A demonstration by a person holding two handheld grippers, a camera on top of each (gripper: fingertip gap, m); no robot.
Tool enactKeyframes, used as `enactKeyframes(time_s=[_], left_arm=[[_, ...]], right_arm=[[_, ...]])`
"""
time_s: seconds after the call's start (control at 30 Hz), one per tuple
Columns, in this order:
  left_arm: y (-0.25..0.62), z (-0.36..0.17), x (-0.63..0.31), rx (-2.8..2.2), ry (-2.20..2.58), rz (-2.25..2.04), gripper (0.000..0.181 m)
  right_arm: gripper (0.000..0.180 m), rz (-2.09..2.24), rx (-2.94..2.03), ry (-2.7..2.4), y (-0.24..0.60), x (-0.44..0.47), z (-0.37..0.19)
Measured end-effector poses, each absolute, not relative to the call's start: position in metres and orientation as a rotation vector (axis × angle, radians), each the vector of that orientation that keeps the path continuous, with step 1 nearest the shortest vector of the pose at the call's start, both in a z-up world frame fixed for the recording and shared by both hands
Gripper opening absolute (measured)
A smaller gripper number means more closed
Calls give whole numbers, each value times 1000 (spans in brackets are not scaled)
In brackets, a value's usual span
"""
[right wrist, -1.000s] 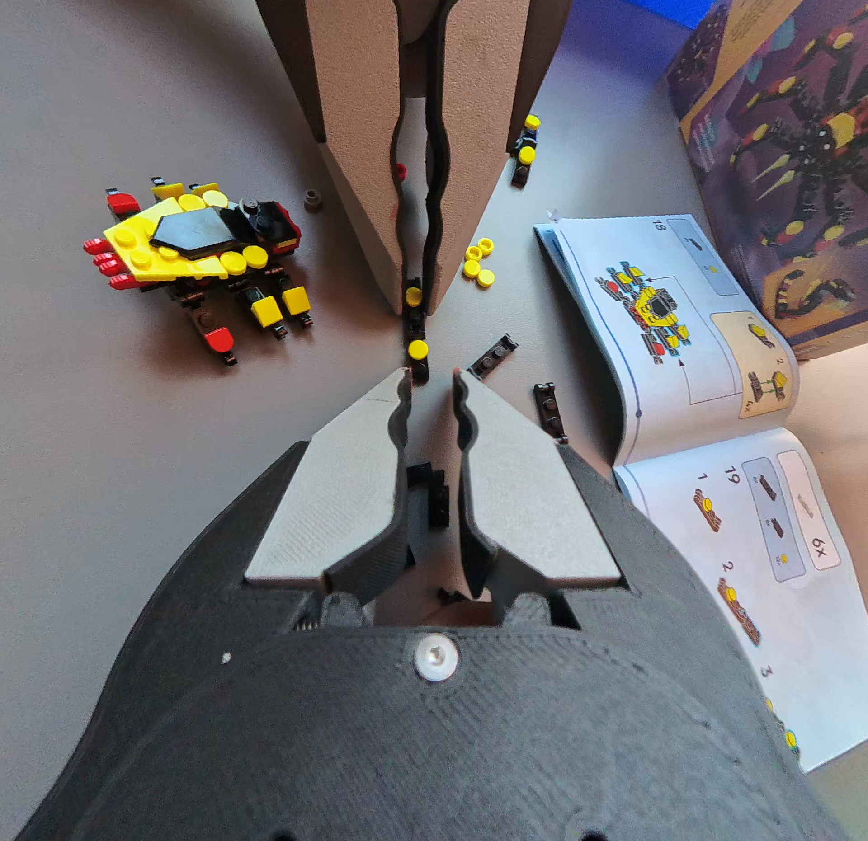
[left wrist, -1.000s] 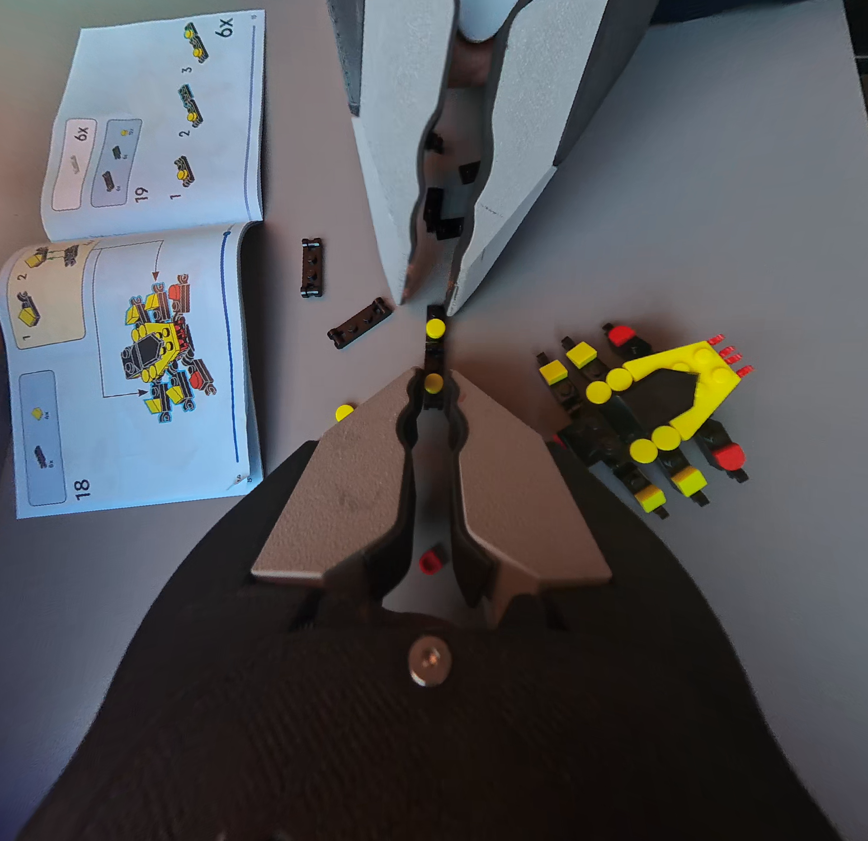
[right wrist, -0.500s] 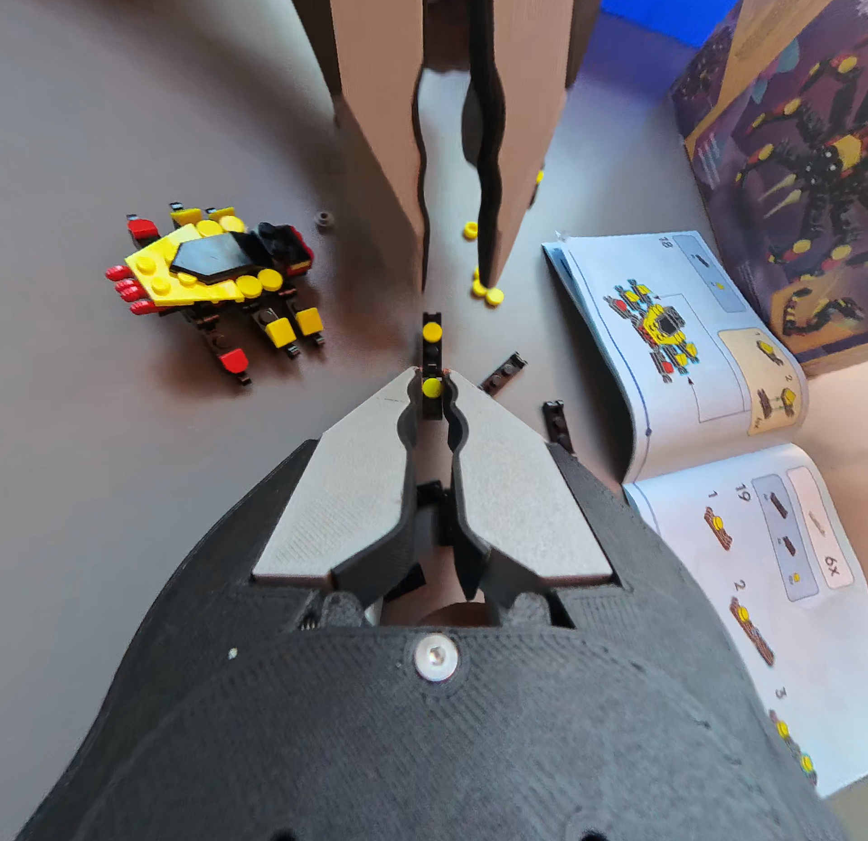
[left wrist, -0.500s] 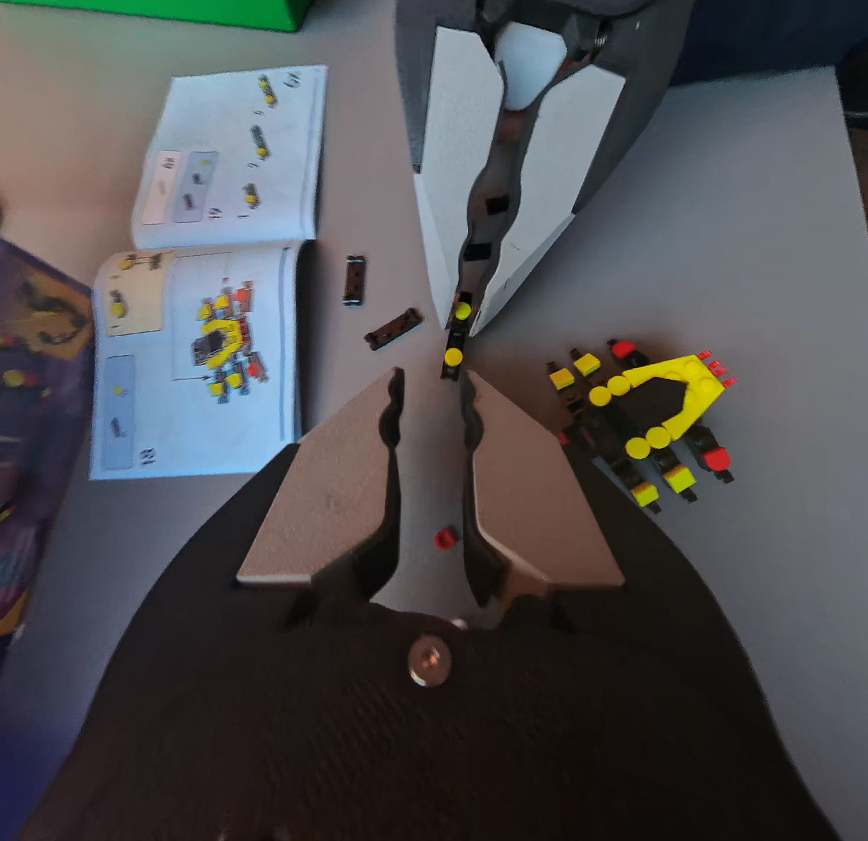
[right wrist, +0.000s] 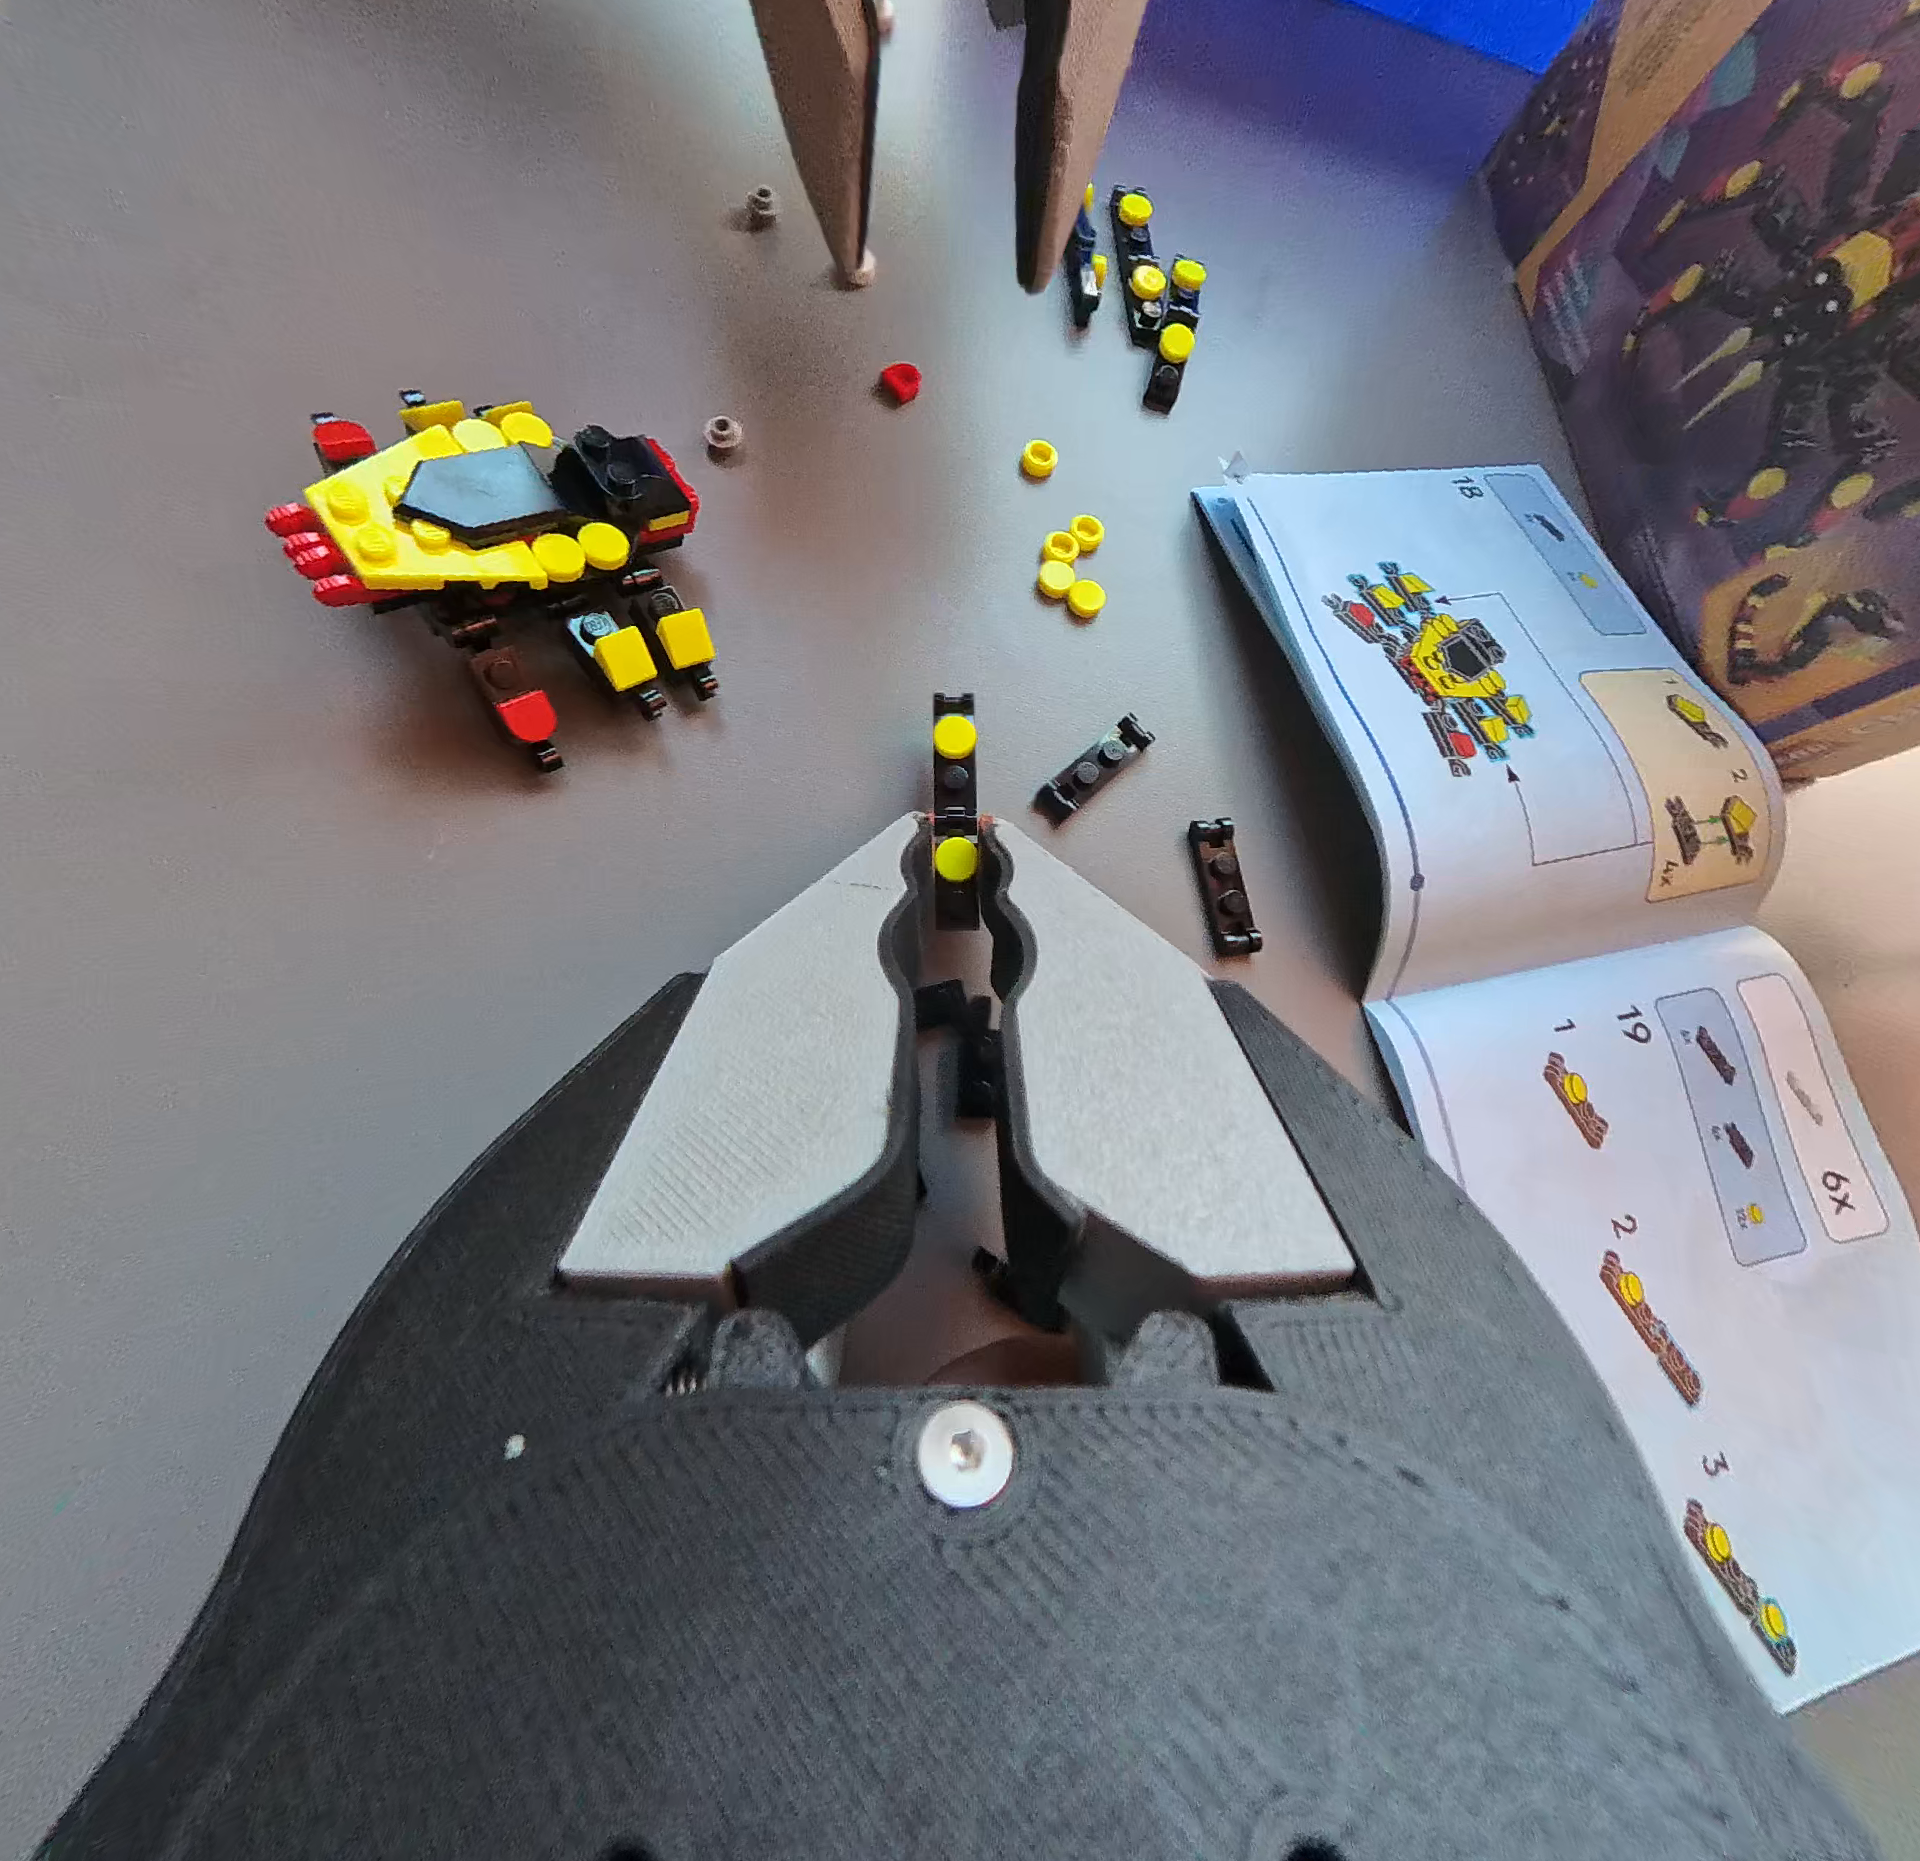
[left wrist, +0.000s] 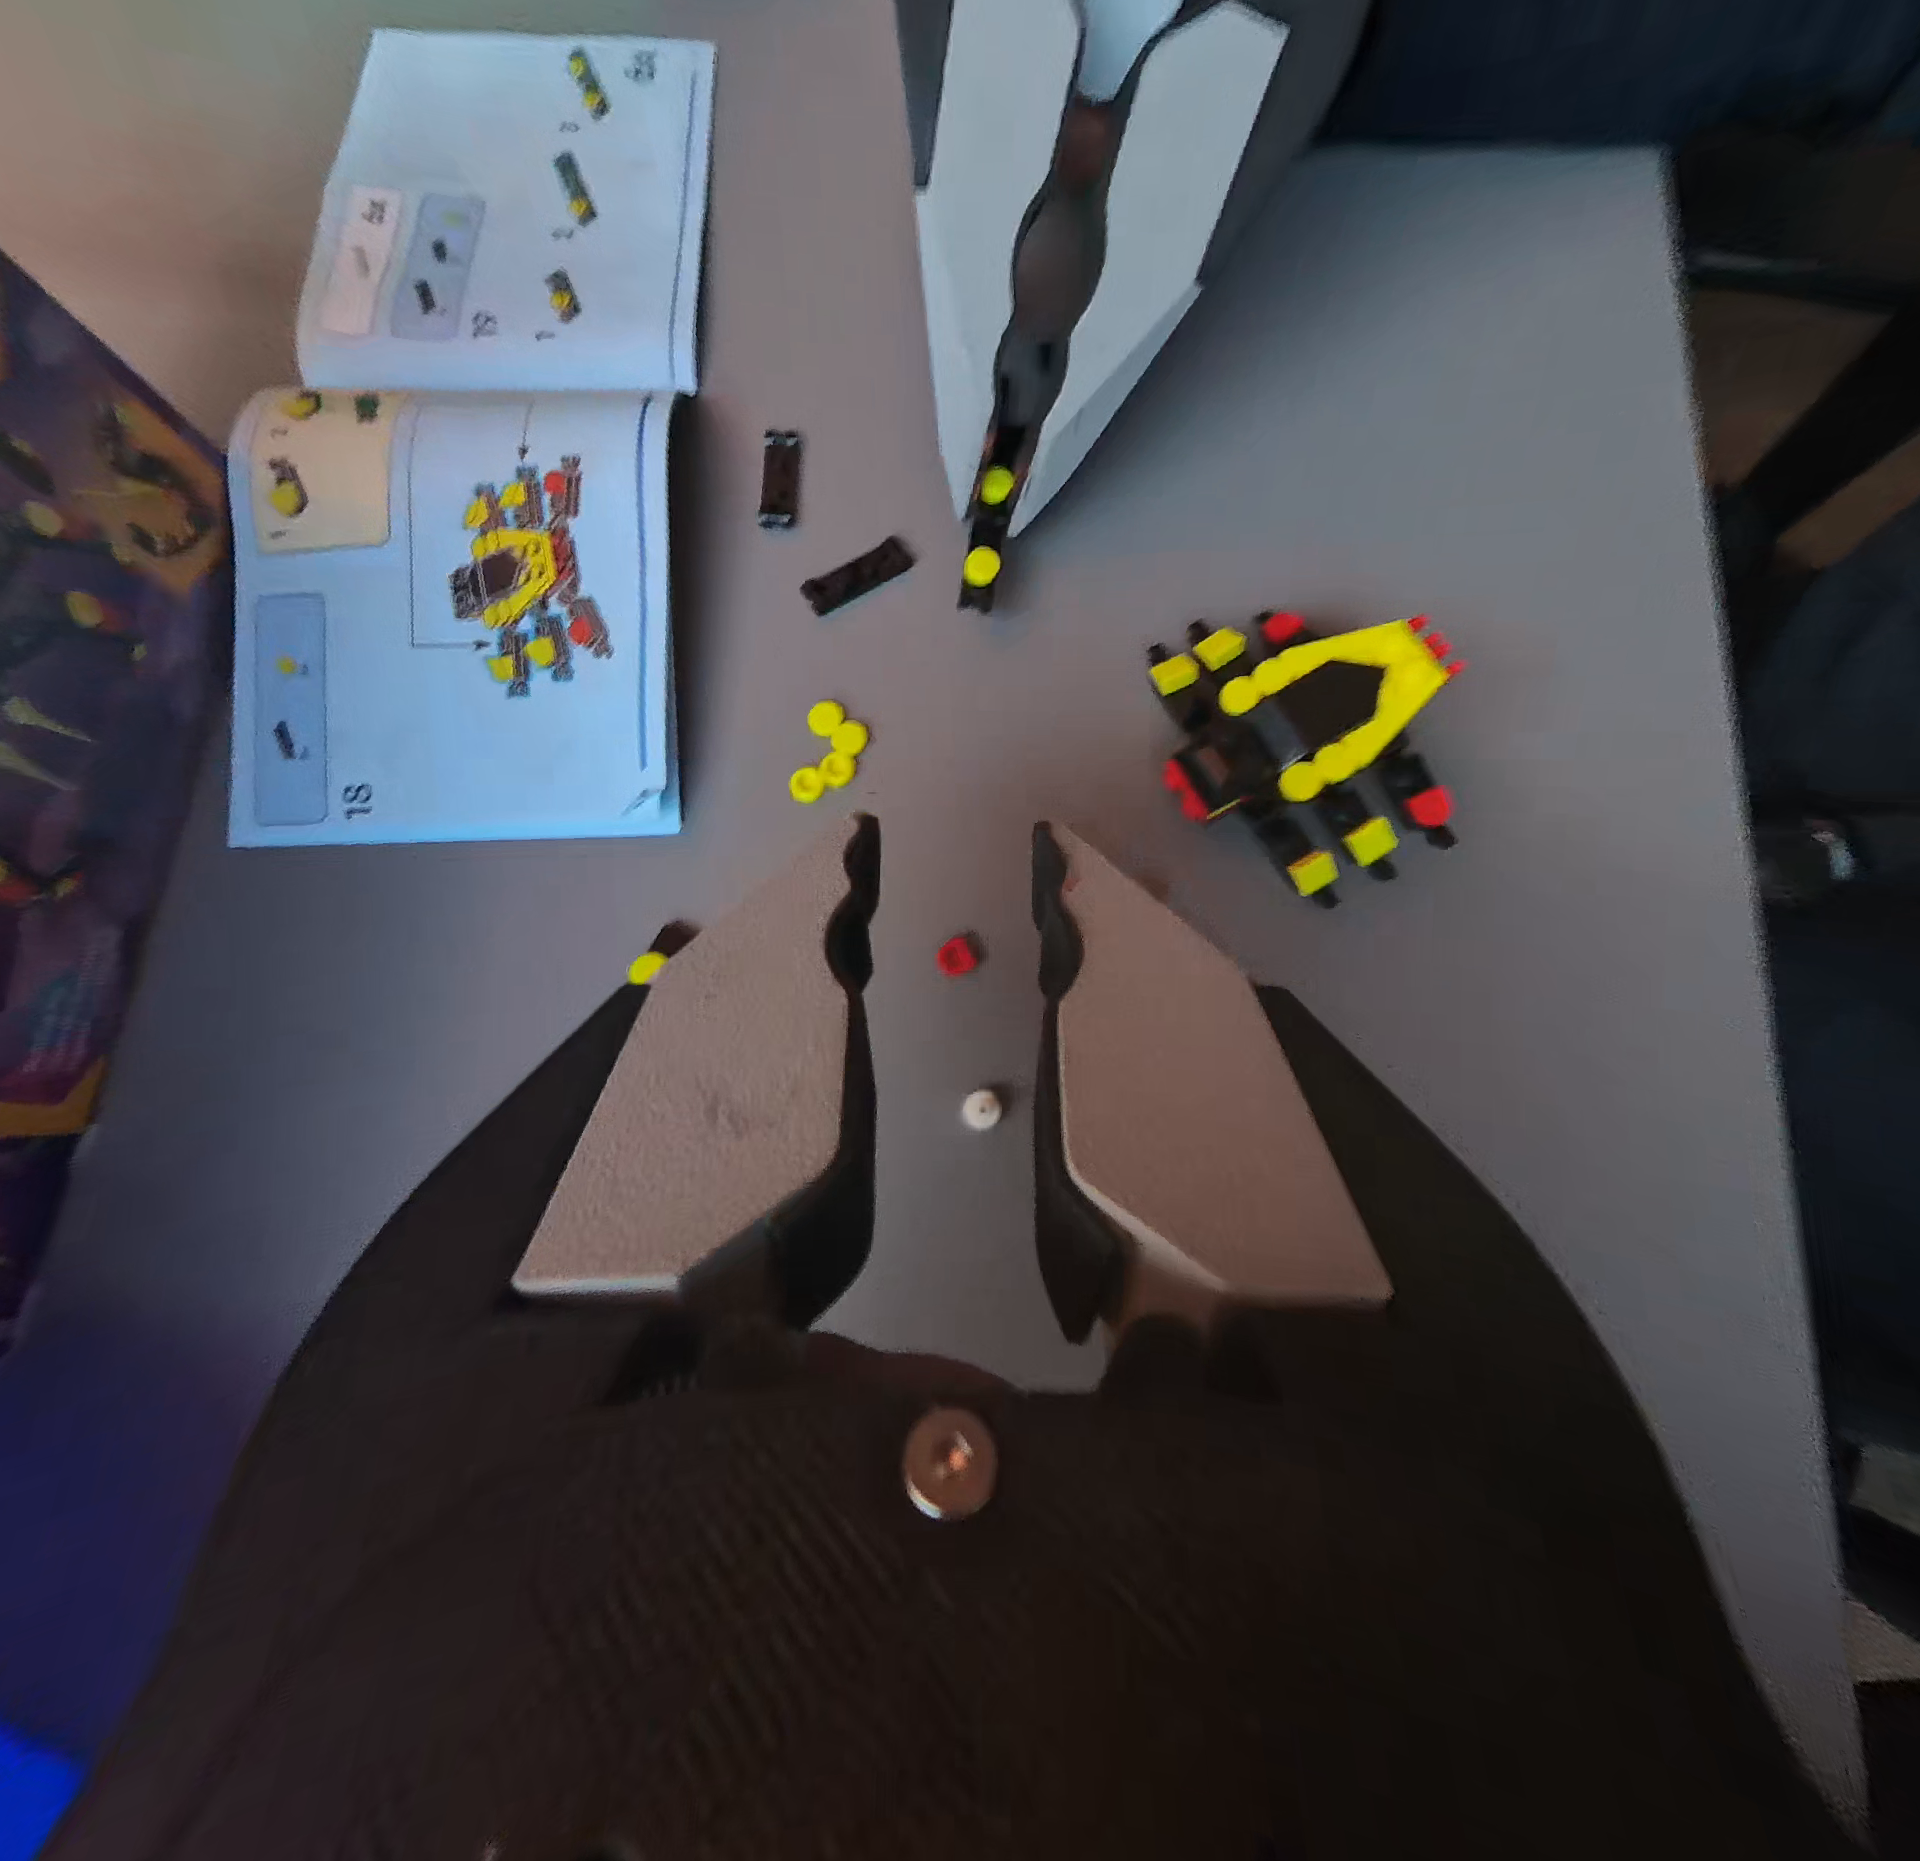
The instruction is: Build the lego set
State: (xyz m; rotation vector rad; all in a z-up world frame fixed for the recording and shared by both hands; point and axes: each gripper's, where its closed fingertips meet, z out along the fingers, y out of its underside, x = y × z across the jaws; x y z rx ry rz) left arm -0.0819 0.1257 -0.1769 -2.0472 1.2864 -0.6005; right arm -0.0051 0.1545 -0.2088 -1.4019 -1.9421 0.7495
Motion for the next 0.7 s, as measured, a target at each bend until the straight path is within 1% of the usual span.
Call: enactKeyframes(time_s=[0.1, 0.23, 0.33, 0.47, 0.53, 0.7], left_arm=[[132, -184, -96, -2095, 1279, -507, 26], [138, -181, -118, -2136, 1240, -417, 26], [151, -160, -139, -2100, 1123, -343, 24], [172, -130, -153, -2048, 855, -429, 21], [170, -132, -146, -2035, 874, -468, 21], [165, -153, -130, -2077, 981, -447, 22]], right_arm=[[5, 748, -1405, -1923, 157, -6, -207], [6, 730, -1396, -1885, 163, -8, -202], [6, 725, -1388, -1820, 170, -9, -193], [6, 776, -1402, -1815, 167, -9, -193], [6, 773, -1408, -1839, 165, -10, -198], [6, 743, -1402, -1854, 166, -8, -199]])
